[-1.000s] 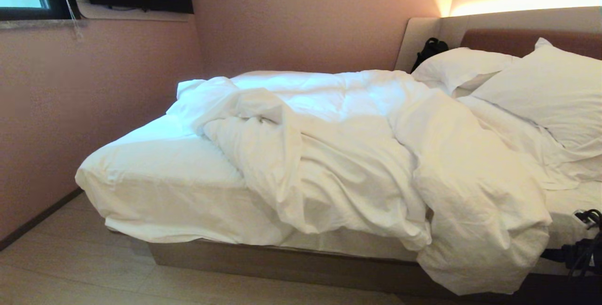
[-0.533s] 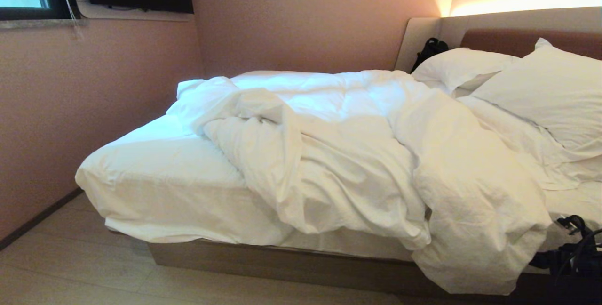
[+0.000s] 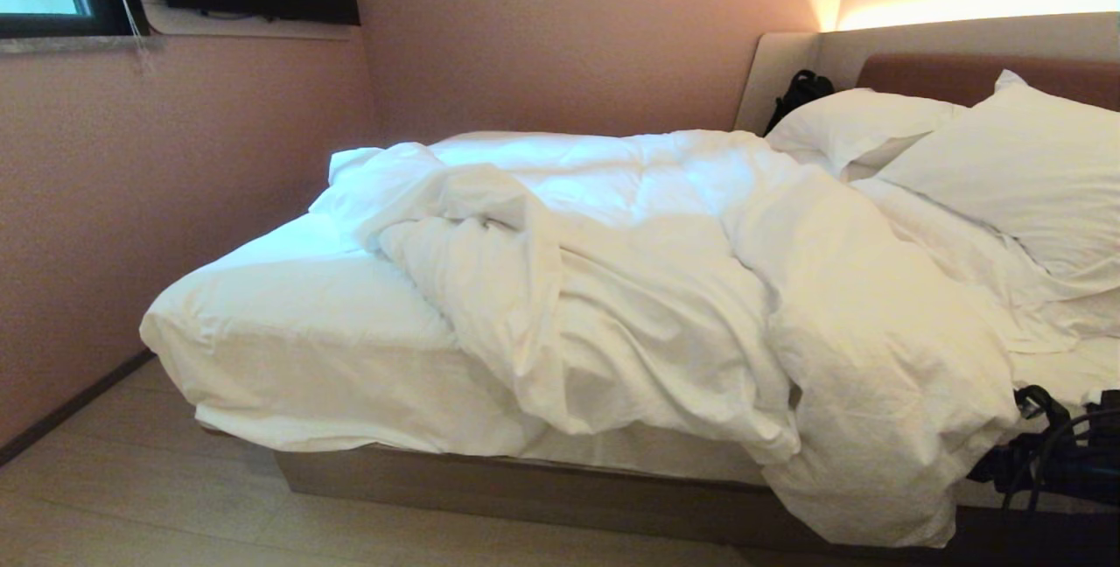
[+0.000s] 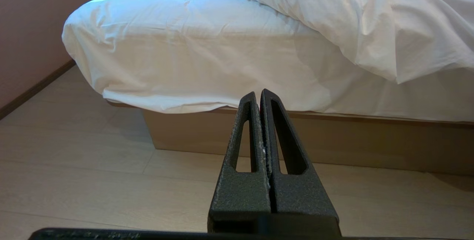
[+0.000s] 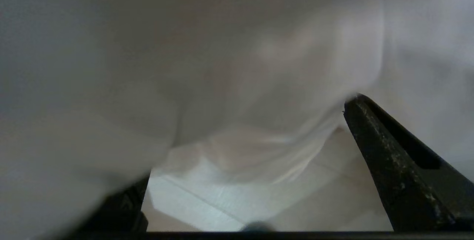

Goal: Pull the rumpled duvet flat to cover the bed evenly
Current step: Flatten the corners of the folded blanket

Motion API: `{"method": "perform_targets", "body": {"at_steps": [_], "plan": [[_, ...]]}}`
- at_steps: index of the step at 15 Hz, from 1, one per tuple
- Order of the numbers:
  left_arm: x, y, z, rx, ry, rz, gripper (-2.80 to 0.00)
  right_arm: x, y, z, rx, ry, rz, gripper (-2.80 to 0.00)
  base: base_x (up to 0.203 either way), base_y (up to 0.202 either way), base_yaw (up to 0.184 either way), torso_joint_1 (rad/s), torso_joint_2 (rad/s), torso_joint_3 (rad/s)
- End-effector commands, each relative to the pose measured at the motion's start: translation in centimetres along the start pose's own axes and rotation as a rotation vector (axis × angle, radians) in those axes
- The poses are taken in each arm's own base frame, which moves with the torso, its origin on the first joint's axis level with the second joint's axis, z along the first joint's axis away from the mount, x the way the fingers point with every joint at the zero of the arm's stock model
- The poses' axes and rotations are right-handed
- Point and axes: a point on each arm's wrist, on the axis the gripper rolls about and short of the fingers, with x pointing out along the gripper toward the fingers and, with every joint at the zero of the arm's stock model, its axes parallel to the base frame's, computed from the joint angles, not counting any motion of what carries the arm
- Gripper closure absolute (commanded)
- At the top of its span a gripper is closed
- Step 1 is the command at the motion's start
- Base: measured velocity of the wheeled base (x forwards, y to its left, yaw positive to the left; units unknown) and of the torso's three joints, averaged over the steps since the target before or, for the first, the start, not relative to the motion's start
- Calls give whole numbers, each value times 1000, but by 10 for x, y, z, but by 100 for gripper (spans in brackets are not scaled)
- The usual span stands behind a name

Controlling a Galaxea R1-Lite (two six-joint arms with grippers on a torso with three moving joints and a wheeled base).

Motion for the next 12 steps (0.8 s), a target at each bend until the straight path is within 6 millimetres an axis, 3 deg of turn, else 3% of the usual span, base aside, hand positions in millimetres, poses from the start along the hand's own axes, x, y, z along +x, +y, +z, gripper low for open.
{"method": "perform_targets", "body": {"at_steps": [1, 2, 3, 12], "plan": [[0, 0, 0, 0, 1, 0, 0, 9, -1, 2, -16, 0, 9, -280, 0, 0, 0, 0, 0, 0], [0, 0, 0, 0, 0, 0, 0, 10, -2, 2, -19, 2, 8, -280, 0, 0, 0, 0, 0, 0], [0, 0, 0, 0, 0, 0, 0, 12, -2, 3, -25, 3, 5, 0, 0, 0, 0, 0, 0, 0], [0, 0, 0, 0, 2, 0, 0, 8, 3, 2, -13, 8, 10, 0, 0, 0, 0, 0, 0, 0]]}}
